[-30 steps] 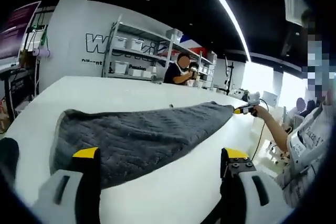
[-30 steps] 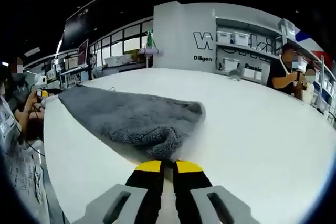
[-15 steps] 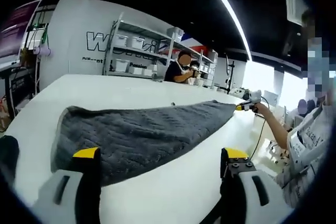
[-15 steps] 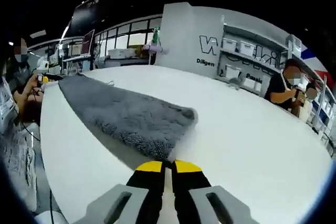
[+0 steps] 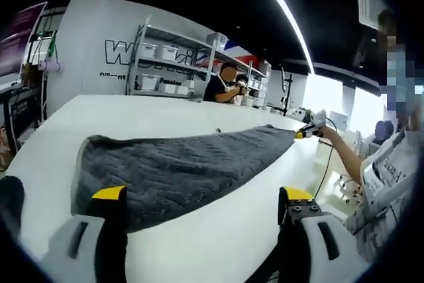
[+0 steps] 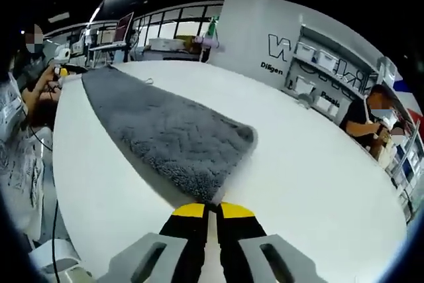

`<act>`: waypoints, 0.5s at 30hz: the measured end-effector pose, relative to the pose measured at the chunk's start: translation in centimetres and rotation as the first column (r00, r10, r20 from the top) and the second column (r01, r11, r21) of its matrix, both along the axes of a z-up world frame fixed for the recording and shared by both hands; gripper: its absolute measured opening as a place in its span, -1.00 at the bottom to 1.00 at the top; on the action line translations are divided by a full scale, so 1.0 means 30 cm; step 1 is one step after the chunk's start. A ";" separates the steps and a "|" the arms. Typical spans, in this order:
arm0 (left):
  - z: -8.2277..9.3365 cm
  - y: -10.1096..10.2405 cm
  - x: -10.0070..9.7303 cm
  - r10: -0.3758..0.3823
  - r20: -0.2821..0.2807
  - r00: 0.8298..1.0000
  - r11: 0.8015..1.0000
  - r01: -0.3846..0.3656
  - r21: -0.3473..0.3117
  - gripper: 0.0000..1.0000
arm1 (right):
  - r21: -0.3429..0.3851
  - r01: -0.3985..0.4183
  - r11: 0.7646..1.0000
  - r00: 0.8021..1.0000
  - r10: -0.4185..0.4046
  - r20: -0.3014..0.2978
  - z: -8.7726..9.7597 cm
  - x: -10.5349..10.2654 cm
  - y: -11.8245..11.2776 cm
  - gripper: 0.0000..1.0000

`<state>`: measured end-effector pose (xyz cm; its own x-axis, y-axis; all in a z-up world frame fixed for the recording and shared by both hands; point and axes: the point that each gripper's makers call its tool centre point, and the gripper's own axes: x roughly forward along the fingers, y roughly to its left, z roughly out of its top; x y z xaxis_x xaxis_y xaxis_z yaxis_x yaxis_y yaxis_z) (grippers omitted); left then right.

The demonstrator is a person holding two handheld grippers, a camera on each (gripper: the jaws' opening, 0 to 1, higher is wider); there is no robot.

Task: Fold the towel on the table until its edges align and the towel forms a compact rectangular stack.

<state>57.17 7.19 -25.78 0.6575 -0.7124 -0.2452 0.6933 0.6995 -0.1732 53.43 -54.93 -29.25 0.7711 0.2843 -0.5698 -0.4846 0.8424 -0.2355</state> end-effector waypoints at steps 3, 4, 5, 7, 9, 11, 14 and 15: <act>-0.003 -0.006 -0.006 -0.008 0.000 1.000 1.000 0.008 -0.010 0.98 | 0.006 0.028 1.000 1.000 -0.028 -0.003 -0.001 -0.006 -0.024 -0.89; -0.008 -0.010 -0.010 -0.013 -0.003 1.000 1.000 0.013 -0.008 0.98 | 0.005 0.034 0.999 0.999 -0.034 -0.006 -0.005 -0.009 -0.029 -0.89; -0.010 -0.012 -0.011 -0.015 -0.005 1.000 1.000 0.015 -0.006 0.98 | 0.005 0.039 0.999 0.999 -0.039 -0.010 -0.010 -0.012 -0.033 -0.89; -0.015 -0.014 -0.015 -0.019 -0.008 1.000 1.000 0.019 -0.001 0.98 | 0.005 0.048 0.999 0.999 -0.048 -0.018 -0.018 -0.016 -0.040 -0.88; -0.015 -0.014 -0.016 -0.021 -0.009 1.000 1.000 0.021 -0.001 0.98 | -0.020 0.067 0.998 0.997 -0.067 -0.023 -0.021 -0.024 -0.046 -0.83; -0.011 -0.014 -0.015 -0.019 -0.007 1.000 1.000 0.019 -0.007 0.98 | -0.025 0.117 0.993 0.993 -0.118 -0.015 -0.008 -0.029 -0.072 -0.61; 0.000 -0.011 -0.010 -0.016 -0.001 1.000 1.000 0.016 -0.025 0.98 | -0.031 0.142 0.989 0.989 -0.143 -0.023 0.002 -0.049 -0.083 -0.31; 0.000 -0.012 -0.011 -0.019 -0.002 1.000 0.999 0.019 -0.027 0.98 | -0.030 0.146 0.989 0.989 -0.146 -0.027 0.005 -0.059 -0.082 -0.33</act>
<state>56.85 6.83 -25.78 0.6434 -0.7311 -0.2271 0.7061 0.6813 -0.1930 51.66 -57.40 -29.10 0.7861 0.1536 -0.5987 -0.3639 0.8979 -0.2475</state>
